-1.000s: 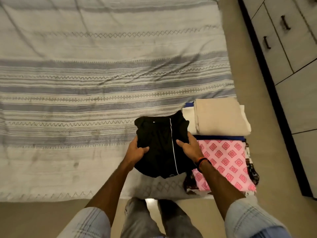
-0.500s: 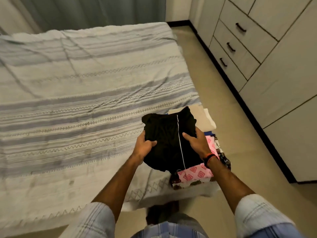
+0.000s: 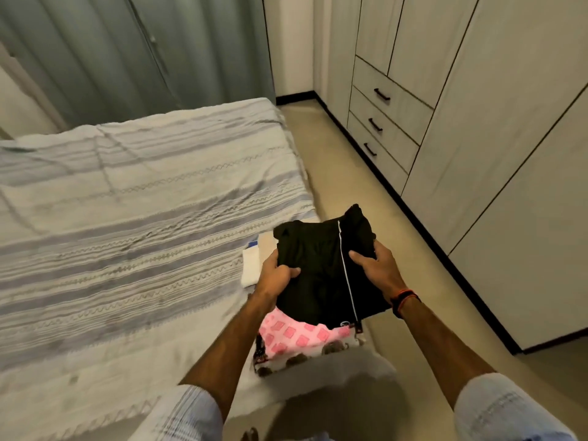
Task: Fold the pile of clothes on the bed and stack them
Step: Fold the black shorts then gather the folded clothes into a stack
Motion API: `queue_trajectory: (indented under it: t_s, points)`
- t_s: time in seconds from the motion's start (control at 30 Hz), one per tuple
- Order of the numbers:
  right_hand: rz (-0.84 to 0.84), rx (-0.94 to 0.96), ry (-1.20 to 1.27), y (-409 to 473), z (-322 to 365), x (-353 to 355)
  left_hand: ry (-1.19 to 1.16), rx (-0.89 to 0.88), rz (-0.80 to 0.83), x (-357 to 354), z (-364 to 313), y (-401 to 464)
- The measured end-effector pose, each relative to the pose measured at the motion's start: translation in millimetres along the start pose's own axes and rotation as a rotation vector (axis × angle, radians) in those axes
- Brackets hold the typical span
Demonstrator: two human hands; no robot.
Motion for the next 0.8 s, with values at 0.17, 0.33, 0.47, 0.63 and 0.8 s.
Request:
queue_trajectory:
  t_s: [0.17,0.33,0.47,0.63,0.8]
  points:
    - [0.034,0.035,-0.005,21,5,91,-0.056,-0.023,-0.031,-89,-20,-7]
    - [0.058,0.052,0.003,54,10,155,-0.078,-0.027,-0.044,-150,-45,7]
    - [0.081,0.066,-0.008,102,13,182,-0.106,-0.028,-0.065,-183,-61,43]
    - [0.115,0.069,-0.027,179,21,196,-0.145,-0.027,-0.096,-209,-86,107]
    - [0.163,0.043,0.002,265,39,199,-0.204,-0.027,-0.152,-222,-124,174]
Point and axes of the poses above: each hand's wrist, its own y-axis towards the middle knuckle, its own x-axis out of the back of the hand, z = x × y, the point moved 3 cm from there along y, towards the middle knuckle, and after that the axes turned 2 degrees about y, right-handed, at the moved point
